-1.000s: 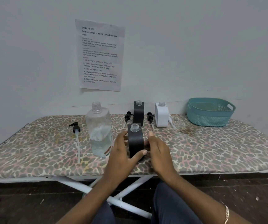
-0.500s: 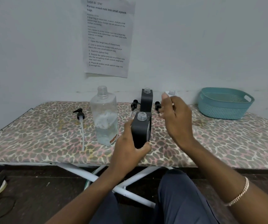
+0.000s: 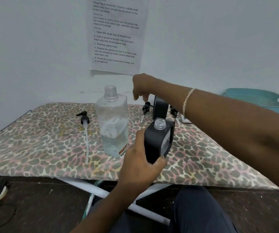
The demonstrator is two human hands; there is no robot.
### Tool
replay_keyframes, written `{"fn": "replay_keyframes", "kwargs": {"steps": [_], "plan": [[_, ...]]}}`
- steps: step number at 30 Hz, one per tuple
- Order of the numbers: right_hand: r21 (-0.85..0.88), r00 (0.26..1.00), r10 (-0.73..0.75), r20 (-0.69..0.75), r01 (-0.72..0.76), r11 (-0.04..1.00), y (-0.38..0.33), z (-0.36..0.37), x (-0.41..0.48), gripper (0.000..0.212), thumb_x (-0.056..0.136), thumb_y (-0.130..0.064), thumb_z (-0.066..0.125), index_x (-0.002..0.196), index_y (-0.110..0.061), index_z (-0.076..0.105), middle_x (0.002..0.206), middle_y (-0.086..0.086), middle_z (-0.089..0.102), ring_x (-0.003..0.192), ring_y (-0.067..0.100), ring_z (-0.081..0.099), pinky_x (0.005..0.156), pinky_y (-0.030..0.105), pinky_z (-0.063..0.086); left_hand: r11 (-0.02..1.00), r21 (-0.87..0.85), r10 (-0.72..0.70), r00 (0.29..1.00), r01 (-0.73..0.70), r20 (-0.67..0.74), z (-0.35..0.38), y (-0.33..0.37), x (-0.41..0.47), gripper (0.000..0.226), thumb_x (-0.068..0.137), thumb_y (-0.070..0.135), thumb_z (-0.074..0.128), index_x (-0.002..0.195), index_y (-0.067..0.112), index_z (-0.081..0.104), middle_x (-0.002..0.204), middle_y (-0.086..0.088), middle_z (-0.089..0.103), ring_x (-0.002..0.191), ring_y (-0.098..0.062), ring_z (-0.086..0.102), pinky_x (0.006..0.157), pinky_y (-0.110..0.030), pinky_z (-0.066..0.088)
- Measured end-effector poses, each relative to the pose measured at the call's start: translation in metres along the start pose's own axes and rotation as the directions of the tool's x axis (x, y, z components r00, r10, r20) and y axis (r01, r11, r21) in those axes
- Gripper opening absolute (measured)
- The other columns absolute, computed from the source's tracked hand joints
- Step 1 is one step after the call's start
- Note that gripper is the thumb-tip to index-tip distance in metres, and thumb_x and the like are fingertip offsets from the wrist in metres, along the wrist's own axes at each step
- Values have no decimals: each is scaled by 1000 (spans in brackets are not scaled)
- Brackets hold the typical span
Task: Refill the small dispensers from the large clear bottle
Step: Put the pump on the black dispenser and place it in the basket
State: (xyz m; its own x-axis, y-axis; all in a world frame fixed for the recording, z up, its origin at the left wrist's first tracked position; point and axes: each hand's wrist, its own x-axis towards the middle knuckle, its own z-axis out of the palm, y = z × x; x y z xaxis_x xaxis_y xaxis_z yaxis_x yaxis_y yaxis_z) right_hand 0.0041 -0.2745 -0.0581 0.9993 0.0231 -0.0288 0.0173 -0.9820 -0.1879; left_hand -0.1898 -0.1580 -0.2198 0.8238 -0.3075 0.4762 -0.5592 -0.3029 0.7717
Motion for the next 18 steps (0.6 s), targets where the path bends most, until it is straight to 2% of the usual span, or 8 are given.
{"fn": "replay_keyframes", "kwargs": {"steps": [3,5,7,8,10,12,15,18], "plan": [[-160,973,134,187,-105,982,-10,21,24,42,101,-24,73,125,9,64,111,12,79,90,29,75,100,40,58,1000,1,22,1000,-22,3,0,-2,1,52,81,34,74,118,47,40,83,5,66,71,-18,66,59,-37,54],[-243,959,166,230,-109,964,-8,32,31,36,103,-25,68,127,1,65,123,7,74,87,27,73,86,35,59,999,-5,39,999,-39,1,1,-4,1,50,81,30,75,116,43,43,81,4,64,69,-20,64,57,-36,52],[-256,979,86,184,-37,966,2,37,38,4,97,-15,73,93,-14,71,121,9,75,63,19,62,54,26,49,1000,2,31,1000,-31,-3,2,-5,1,50,81,29,76,116,41,43,82,4,64,69,-20,63,57,-34,52],[-271,984,61,169,-14,962,5,39,39,15,93,-12,75,82,-18,68,119,12,76,61,17,59,50,23,43,1000,6,23,1000,-23,-6,2,-6,1,50,81,30,75,117,41,43,83,5,64,68,-21,63,56,-33,52],[-378,976,35,217,51,924,2,45,38,5,97,-17,73,95,-14,71,124,8,73,76,24,66,61,23,46,1000,4,11,1000,-11,-8,3,-8,1,51,81,31,75,119,39,42,82,5,62,65,-20,61,54,-33,51],[-510,970,31,243,100,854,-7,56,40,24,102,-30,70,114,-10,70,110,2,66,92,29,65,76,29,46,1000,1,14,1000,-14,-5,4,-9,0,50,81,31,75,119,36,43,80,6,60,63,-19,58,53,-33,50],[-430,960,-16,280,141,892,0,71,45,33,98,-29,75,76,-11,60,70,0,60,59,21,58,55,29,46,1000,7,16,1000,-16,-4,4,-8,-1,50,81,32,74,119,34,43,79,4,60,63,-20,58,55,-38,50],[-235,990,61,128,-30,972,3,48,35,23,91,-12,79,75,-11,63,61,4,64,25,12,53,35,24,47,1000,9,11,1000,-11,-1,2,-6,-1,48,83,33,74,120,35,43,79,0,61,65,-23,59,58,-43,51]]}}
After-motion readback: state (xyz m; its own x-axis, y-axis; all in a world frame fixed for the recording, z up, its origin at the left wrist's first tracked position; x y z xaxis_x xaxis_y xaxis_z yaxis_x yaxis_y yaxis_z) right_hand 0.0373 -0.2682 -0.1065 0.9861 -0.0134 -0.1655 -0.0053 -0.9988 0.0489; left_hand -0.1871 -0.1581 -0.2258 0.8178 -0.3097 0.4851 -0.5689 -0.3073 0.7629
